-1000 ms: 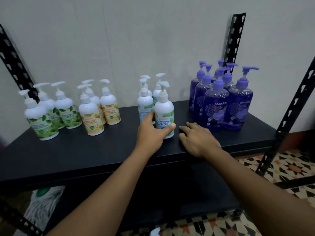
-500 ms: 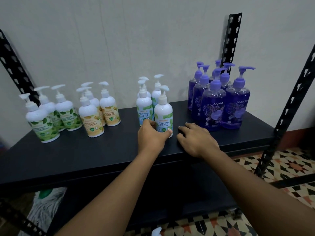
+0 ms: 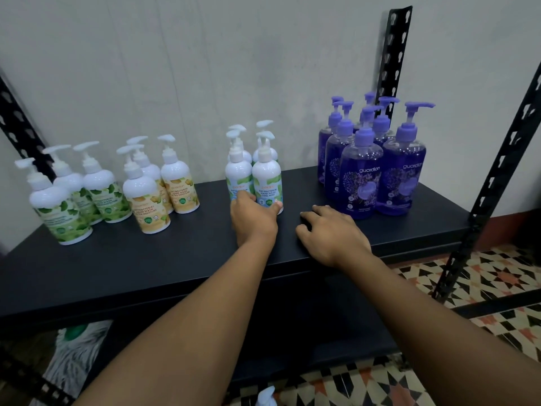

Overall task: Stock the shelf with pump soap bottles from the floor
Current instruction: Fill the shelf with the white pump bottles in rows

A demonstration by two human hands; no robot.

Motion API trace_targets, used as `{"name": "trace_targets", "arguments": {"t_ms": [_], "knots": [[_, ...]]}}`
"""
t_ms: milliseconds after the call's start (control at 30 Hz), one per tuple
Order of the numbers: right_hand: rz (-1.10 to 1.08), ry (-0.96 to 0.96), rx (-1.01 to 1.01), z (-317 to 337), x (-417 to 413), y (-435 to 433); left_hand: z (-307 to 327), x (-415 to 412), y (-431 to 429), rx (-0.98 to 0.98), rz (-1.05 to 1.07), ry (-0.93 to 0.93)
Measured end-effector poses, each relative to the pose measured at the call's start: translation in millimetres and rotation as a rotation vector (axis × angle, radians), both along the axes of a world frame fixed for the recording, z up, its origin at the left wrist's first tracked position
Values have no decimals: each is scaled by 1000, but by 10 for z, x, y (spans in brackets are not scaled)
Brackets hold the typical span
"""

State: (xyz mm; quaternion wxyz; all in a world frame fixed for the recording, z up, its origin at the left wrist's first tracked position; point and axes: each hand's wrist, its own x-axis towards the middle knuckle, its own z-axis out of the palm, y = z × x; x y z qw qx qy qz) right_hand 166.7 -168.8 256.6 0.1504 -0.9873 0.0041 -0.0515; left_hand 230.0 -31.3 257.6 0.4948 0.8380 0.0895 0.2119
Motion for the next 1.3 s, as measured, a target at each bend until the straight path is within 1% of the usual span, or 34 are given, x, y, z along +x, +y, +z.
{"name": "trace_targets", "arguments": {"t_ms": [300, 567, 733, 833, 900, 1000, 1100, 1133, 1200, 1300], "knots": [[-6, 5, 8, 19, -19, 3, 0, 54, -44, -23, 10, 8], [-3, -5, 13, 8, -13, -6, 20, 87, -57, 11, 26, 25], [-53, -79, 90, 1, -63, -16, 4, -107, 8, 48, -56, 12], [-60, -155, 130, -28, -158, -8, -22, -403, 171, 139, -163, -1], [-50, -214, 175, -56, -269, 31, -44, -688, 305, 253, -238, -4], [-33, -304, 327, -117, -560, 170, -134, -1184, 530, 399, -301, -80], [25, -432, 411, -295, -969, 385, -327, -1687, 802, 392, -313, -241], [44, -456, 437, -379, -1116, 465, -434, -1828, 900, 376, -305, -268], [76, -445, 475, -592, -1374, 616, -698, -2086, 1088, 336, -290, -242], [97, -279, 518, -1084, -1671, 802, -1203, -2432, 1344, 260, -272, -88]]}}
